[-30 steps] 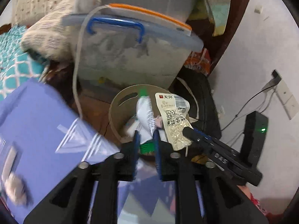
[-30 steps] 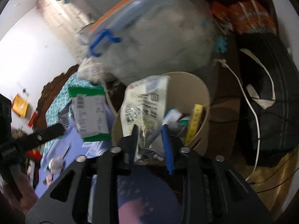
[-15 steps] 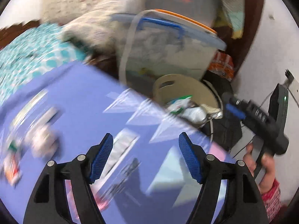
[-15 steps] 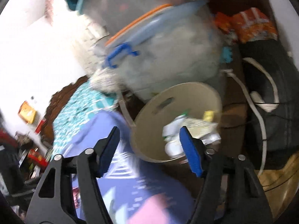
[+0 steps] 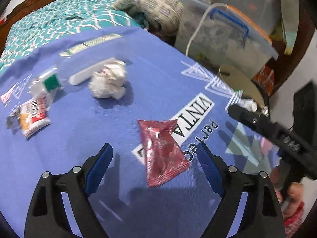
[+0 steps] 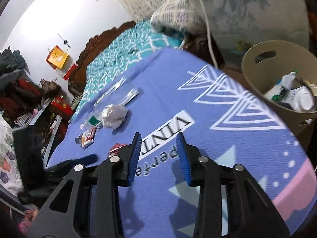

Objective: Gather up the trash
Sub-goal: 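Grasp the red candy wrapper with left gripper while right gripper grasps crumpled white paper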

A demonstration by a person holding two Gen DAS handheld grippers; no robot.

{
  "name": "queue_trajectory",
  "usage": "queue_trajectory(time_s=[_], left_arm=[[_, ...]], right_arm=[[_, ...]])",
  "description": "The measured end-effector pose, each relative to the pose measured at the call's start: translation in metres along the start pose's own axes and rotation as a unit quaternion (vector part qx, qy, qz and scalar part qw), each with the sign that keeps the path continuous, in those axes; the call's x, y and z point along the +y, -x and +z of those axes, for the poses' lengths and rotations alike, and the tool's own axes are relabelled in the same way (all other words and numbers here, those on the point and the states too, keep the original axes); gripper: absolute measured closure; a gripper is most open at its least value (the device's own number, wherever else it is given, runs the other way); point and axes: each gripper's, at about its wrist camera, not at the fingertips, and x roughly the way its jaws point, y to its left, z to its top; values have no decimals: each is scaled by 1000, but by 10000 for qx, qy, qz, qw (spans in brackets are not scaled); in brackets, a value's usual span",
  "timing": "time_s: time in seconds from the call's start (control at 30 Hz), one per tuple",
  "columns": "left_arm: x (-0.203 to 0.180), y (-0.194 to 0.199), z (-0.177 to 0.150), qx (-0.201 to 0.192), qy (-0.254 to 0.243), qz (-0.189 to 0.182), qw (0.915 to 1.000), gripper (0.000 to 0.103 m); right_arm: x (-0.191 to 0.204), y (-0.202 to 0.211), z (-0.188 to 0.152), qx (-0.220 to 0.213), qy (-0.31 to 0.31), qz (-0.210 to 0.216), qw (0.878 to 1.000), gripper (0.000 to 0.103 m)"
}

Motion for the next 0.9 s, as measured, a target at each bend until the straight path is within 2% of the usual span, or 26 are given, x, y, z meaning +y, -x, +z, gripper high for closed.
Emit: queue_trajectory(time_s=[0.03, 0.07, 0.1, 0.17, 0.23, 0.33, 0.47, 0.5, 0.57, 0.6, 0.63, 0.67, 0.77, 0.9], left_arm=[[-3, -9, 0, 41, -8, 20, 10000, 36], [-5, -10, -1, -134, -103, 179, 9997, 56], [-8, -13, -2, -114, -203, 86, 9997, 79], [-1, -10, -5, -126, -70, -166, 9998, 89], [13, -1, -9, -142, 109, -259, 9995, 91], [42, 22, -24, -310, 391, -162, 9986, 91], [78, 54, -44, -544, 630, 472, 9954, 91], [88, 62, -51, -579, 691, 769, 9930, 91], [100, 70, -59, -600, 814, 1043, 9894, 91], [104, 72, -61, -608, 867, 1099, 9883, 91], [110, 75, -64, -613, 927, 1148, 9872, 91], [111, 76, -67, -606, 964, 1172, 9866, 91], [116, 77, -73, -570, 1028, 1221, 9855, 90], [119, 79, -81, -575, 1045, 1250, 9850, 90]], right_arm=[[3, -4, 4, 29, 36, -16, 10000, 61], [4, -6, 10, 57, 70, -34, 10000, 57], [8, -11, 15, 79, 121, -35, 9999, 51], [16, -23, 27, 136, 270, -30, 9995, 49], [29, -35, 35, 236, 464, -4, 9986, 45], [59, -68, 37, 500, 728, 103, 9960, 32], [102, -115, 31, 867, 1023, 238, 9907, 27], [110, -125, 29, 910, 1064, 227, 9899, 26], [126, -147, 28, 983, 1166, 96, 9883, 26], [128, -157, 28, 1024, 1209, 4, 9874, 29], [131, -165, 26, 1071, 1266, -107, 9861, 50], [129, -169, 23, 1157, 1307, -148, 9845, 63], [130, -154, 8, 1138, 1343, 24, 9844, 65], [138, -105, -26, 1091, 1615, 303, 9804, 65]])
